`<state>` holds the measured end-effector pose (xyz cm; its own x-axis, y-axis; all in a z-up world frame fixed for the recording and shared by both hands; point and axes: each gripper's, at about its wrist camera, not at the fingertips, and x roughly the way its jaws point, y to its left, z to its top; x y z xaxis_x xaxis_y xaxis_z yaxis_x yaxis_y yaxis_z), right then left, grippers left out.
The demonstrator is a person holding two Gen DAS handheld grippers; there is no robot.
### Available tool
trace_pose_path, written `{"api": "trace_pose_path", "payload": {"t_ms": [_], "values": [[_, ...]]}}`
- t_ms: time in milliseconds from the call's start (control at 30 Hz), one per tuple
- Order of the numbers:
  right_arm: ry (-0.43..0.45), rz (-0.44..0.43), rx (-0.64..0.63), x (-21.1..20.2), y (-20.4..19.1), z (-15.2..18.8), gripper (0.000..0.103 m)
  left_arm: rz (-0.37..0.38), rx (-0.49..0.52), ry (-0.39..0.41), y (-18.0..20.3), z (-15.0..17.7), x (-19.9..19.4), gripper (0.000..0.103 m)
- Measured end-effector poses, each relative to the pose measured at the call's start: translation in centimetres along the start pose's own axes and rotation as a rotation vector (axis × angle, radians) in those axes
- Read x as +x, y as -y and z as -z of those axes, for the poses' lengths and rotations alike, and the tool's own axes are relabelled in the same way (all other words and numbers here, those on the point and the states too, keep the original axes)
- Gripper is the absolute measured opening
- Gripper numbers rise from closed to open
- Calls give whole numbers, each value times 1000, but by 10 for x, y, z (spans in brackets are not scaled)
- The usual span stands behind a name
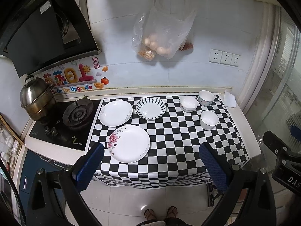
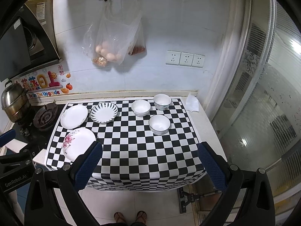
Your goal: Organize plates and bowls
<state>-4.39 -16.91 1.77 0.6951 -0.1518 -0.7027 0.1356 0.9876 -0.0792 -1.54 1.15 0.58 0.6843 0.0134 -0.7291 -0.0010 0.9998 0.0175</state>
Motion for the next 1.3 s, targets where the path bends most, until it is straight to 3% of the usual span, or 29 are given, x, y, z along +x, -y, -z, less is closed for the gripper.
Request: {"api": "trace_pose_path", "payload": {"t_ms": [1300], "values": [[-5,-14,6,-13,14,3,103,-1,-9,-2,22,-1,-11,103]]}}
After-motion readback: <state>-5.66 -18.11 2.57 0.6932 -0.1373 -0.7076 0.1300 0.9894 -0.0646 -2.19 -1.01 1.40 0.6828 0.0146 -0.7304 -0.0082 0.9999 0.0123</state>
